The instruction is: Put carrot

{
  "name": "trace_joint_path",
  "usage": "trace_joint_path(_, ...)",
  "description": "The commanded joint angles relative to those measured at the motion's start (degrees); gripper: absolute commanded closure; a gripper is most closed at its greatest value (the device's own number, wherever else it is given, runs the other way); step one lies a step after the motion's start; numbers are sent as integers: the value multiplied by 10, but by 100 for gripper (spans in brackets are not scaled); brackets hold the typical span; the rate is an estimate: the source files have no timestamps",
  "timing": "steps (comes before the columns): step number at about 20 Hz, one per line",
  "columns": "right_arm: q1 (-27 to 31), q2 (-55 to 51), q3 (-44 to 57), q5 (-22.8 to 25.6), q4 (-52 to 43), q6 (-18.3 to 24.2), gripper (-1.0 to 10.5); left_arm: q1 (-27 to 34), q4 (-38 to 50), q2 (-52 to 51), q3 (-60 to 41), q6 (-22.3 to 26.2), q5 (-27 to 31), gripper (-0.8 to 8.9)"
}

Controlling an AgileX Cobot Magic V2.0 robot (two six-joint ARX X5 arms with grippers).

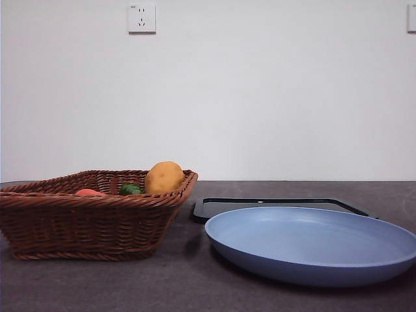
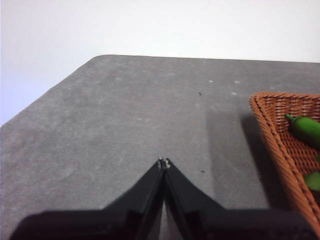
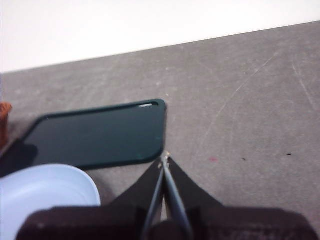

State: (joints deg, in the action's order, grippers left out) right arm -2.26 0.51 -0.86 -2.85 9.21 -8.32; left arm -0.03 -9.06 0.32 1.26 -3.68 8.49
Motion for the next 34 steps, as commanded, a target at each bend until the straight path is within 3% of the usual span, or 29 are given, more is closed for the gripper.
trace_joint_path(1,0,-1,3,1,-24,-72,943,1,20,-2,-2,-73,-13,805)
trace_joint_path(5,0,-1,3,0,-47,-178,943,1,50,-2,-2,-203,-71,805)
trace_joint_path(9,0,-1,3,0,-56,-234,943,1,83,-2,-2,-227,-136,805)
trace_joint_path(13,0,-1,3,-4,-74,-236,943,1,135,-2,-2,-245,-170,805)
trace_joint_path(17,0,-1,2,-38,-74,-244,943,1,193,-2,-2,-251,-186,805)
trace_joint_path(23,0,2,-12,-92,-69,-279,943,1,248,-2,0,-264,-255,806)
trace_joint_path(25,0,10,-26,-93,-57,-282,943,1,226,0,6,-273,-267,806)
trace_joint_path(29,-1,45,-81,-93,12,-274,943,1,100,31,54,-276,-267,806)
trace_joint_path(34,-1,120,-167,-94,99,-209,943,0,44,117,124,-236,-290,806)
